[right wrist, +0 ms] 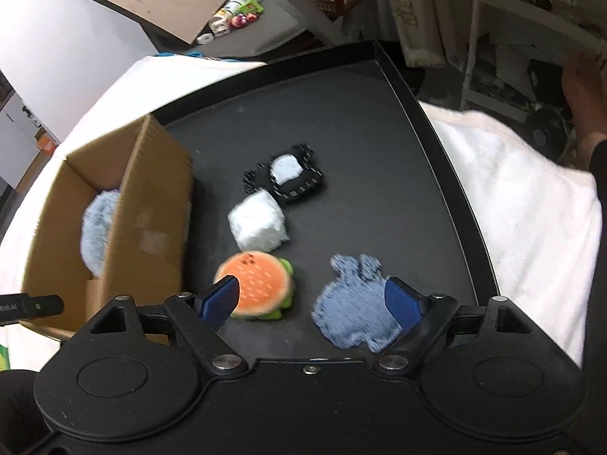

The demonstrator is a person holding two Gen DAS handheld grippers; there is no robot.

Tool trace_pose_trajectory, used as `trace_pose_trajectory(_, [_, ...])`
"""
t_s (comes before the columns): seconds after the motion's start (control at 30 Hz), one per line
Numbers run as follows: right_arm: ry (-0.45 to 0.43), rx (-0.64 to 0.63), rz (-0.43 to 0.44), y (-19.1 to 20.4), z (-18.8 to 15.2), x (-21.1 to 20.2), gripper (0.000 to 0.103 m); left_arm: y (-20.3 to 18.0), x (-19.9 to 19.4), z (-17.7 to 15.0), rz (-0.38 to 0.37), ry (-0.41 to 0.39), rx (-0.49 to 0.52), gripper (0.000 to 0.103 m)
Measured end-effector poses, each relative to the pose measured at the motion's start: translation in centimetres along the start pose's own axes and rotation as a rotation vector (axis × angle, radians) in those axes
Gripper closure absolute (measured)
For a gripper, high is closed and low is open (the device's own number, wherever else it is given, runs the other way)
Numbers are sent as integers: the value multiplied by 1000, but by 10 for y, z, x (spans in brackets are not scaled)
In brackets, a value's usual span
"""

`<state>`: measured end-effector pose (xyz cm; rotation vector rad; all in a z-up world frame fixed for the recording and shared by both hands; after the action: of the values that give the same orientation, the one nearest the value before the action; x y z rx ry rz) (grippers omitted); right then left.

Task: Organize soft objects
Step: 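Move the right tool to the blue denim plush and grasp it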

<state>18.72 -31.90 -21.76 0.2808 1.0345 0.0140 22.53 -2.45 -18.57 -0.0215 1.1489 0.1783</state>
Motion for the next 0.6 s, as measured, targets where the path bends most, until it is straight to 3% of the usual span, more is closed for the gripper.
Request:
trace_pose_trajectory(0.13, [30,26,-9,-11,-5,9,20,-3,2,3,25,10,18,33])
trace_pose_trajectory(0.37, [61,94,1,-25,-7,20,22,-14,7,4,57,21,56,31])
trace_pose_trajectory(0.6, [73,127,21,-28,-5,25,43,-21,13,4,85,40,83,31])
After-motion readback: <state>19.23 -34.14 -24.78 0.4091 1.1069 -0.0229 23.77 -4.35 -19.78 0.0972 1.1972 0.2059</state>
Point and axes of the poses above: each gripper's, at about its wrist camera, not at the fingertips, and x roughly the way its jaws point, y to its left, z to its top, the point moved 1 cm from there along x, roughly the way its jaws point, and after that the axes turned 1 degree about z, right-handed, at the moved point
